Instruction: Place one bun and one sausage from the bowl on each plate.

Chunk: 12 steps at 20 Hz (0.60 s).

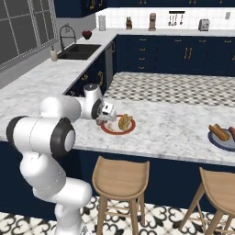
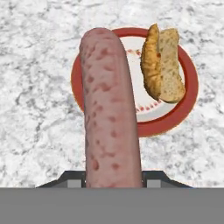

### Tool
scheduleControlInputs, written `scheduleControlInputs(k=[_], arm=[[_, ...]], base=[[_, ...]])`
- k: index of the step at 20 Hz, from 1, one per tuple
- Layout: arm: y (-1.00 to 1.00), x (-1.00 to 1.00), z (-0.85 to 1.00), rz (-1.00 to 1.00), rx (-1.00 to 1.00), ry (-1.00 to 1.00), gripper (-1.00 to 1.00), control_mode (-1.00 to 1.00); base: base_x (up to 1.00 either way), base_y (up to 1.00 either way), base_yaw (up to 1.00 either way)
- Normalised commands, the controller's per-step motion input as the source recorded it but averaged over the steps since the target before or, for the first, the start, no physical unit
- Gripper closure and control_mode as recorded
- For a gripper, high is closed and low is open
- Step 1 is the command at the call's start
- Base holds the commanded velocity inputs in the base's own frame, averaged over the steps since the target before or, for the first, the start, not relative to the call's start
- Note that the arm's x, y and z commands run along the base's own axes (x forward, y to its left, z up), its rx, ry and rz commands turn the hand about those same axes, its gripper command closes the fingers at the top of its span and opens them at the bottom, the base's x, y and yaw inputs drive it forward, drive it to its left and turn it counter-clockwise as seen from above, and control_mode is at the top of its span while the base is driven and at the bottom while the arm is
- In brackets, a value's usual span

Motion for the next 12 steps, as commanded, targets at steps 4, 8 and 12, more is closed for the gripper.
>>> scheduleControlInputs(k=[4, 8, 12], arm=[[-0.08, 0.58, -0.71, 0.00, 0.00, 0.00, 1.00, -1.00], [-0.01, 0.42, -0.34, 0.00, 0.00, 0.00, 1.00, -1.00], [-0.01, 0.44, -0.07, 0.00, 0.00, 0.00, 1.00, -1.00]], base=[[0.00, 0.00, 0.00], [0.00, 0.00, 0.00], [0.00, 0.00, 0.00]])
